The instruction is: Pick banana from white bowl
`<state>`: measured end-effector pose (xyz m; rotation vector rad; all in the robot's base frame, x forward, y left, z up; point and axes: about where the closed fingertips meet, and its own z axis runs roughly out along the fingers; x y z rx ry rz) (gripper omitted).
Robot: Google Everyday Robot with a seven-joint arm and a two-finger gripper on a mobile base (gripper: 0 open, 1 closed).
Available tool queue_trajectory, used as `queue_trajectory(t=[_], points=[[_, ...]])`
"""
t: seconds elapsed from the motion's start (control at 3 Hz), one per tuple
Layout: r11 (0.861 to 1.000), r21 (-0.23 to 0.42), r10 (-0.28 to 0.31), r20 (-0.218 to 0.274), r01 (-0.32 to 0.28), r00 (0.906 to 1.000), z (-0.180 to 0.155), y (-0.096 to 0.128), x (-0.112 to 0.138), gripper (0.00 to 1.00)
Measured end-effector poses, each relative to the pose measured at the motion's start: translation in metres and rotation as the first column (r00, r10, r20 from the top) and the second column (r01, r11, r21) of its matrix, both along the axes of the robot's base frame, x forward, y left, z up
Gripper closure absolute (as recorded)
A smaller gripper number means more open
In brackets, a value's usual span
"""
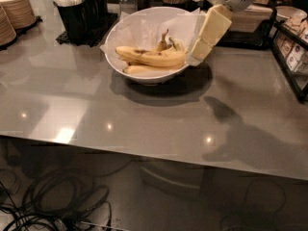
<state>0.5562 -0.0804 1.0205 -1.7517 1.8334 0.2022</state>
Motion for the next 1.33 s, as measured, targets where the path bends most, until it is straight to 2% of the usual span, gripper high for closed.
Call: queue_trajectory(t=[0.33,0.67,1.0,1.33], points=[[0.996,0.083,-0.022,-0.012,0.023,0.9997,-0.019,0.024,0.032,0.00],[0.996,0.089,-0.026,-0.012,0.027,0.9996,-0.021,0.026,0.036,0.00],[0.992,0.117,-0.056,-0.013,0.057,0.9984,-0.025,0.023,0.040,0.00],[0.985,0.160,-0.057,-0.012,0.058,0.9983,-0.034,0.042,0.063,0.00]])
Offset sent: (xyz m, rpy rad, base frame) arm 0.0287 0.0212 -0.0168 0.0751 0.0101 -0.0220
